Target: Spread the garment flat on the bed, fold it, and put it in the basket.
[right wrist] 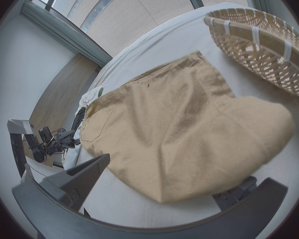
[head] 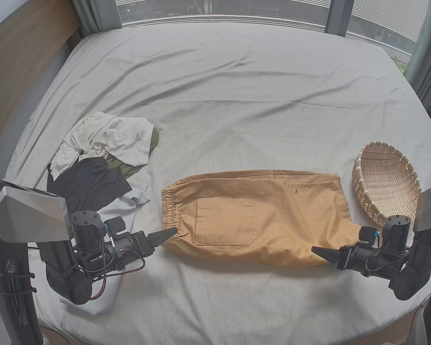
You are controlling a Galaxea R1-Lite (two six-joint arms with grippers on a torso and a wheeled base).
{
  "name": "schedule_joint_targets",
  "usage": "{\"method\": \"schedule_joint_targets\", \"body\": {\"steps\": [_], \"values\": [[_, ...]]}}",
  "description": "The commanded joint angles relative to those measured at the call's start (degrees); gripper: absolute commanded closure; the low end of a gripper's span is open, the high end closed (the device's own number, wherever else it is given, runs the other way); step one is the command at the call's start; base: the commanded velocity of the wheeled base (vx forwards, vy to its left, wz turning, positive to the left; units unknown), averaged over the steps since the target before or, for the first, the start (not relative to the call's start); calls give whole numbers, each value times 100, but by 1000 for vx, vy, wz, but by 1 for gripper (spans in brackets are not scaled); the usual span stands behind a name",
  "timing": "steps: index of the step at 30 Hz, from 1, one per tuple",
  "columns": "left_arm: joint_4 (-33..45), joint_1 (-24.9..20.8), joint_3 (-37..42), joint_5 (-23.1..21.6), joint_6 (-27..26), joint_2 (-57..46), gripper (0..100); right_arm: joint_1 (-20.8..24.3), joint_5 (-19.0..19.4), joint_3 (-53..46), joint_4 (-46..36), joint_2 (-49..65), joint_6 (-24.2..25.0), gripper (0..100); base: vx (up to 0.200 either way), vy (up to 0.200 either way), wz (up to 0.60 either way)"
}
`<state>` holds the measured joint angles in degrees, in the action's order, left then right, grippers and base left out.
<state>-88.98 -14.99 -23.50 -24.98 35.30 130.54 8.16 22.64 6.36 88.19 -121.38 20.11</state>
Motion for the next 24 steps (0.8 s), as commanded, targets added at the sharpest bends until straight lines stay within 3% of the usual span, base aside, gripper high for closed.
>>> {"method": "schedule_joint_targets", "body": {"steps": [1,14,19,24], "values": [[-23,-56,-40,11,3,42,0,-315,-119,-179,-3,616,10,0,0,0,0],[-23,-56,-111,37,3,42,0,-1220,-154,-320,-12,1837,-43,0,0,0,0],[-23,-56,-137,37,12,42,0,-1158,-110,-188,-12,2145,-16,0,0,0,0],[-23,-47,-181,37,12,42,0,-605,-93,550,-38,2057,63,0,0,0,0]]}}
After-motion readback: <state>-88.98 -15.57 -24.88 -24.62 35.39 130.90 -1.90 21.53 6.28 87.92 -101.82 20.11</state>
